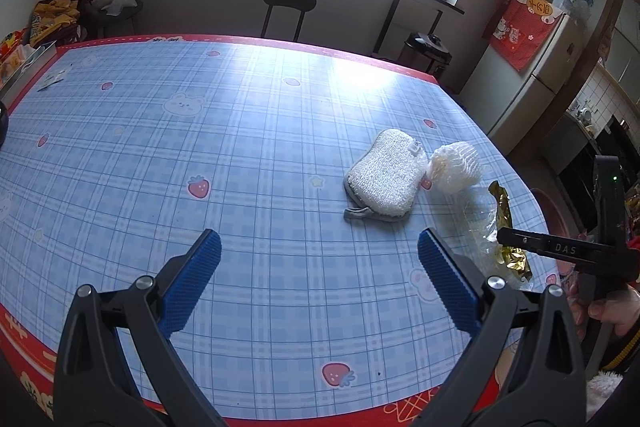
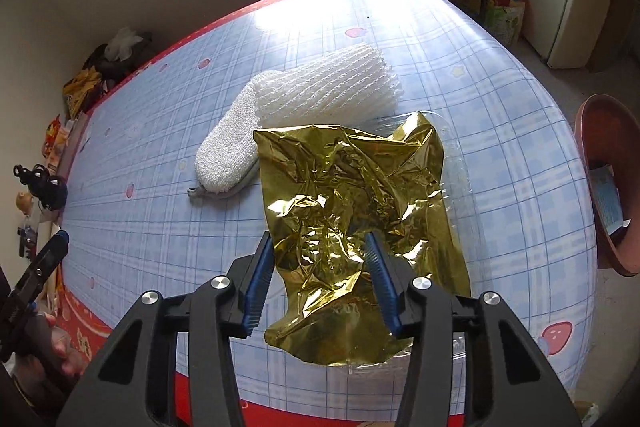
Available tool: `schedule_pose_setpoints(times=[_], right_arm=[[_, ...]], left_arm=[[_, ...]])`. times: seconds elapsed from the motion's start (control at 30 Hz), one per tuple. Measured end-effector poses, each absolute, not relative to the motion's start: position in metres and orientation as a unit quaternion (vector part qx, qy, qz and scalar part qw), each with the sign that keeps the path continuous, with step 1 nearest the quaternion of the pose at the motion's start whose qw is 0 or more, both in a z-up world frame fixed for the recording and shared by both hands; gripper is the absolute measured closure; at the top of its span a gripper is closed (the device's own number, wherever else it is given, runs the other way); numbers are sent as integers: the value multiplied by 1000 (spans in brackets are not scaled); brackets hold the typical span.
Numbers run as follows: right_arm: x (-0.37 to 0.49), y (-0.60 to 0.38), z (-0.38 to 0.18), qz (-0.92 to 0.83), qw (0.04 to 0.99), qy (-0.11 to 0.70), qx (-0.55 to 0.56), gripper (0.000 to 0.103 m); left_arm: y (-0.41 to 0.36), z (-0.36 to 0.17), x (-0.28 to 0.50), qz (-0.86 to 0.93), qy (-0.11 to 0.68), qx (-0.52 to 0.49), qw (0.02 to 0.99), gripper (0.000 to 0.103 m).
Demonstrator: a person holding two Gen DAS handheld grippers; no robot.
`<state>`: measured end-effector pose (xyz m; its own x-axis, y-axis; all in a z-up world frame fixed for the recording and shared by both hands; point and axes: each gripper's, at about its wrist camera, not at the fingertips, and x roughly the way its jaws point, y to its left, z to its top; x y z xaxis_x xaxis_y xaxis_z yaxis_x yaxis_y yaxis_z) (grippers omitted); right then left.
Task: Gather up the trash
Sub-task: 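Grasp the gold foil with the right gripper and lift it, then grasp the clear plastic tray with the left gripper while the right holds the foil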
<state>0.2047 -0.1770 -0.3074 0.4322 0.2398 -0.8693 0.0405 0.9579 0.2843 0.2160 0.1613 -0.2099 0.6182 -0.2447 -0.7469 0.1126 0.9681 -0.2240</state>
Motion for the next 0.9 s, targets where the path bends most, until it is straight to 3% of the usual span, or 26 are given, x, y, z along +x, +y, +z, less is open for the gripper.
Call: schedule_pose_setpoints(times=[0.47, 0.5, 0.57, 0.73, 0.9], right_arm=[[168, -221, -258, 39, 876, 459, 140, 57], [166, -224, -255, 38, 879, 456, 137, 57], [159, -231, -249, 35, 884, 447, 130, 57], [142, -246, -234, 27, 896, 429, 114, 57], [125, -268, -227, 17, 902, 417, 110, 57]], left_arm=[[91, -218, 217, -199, 446, -70, 870, 8], [83, -220, 218, -210, 449, -69, 866, 10], [65, -225, 223, -232, 461, -67, 854, 25], [21, -246, 238, -275, 498, -77, 819, 44], [-12, -273, 251, -284, 534, -111, 789, 48]])
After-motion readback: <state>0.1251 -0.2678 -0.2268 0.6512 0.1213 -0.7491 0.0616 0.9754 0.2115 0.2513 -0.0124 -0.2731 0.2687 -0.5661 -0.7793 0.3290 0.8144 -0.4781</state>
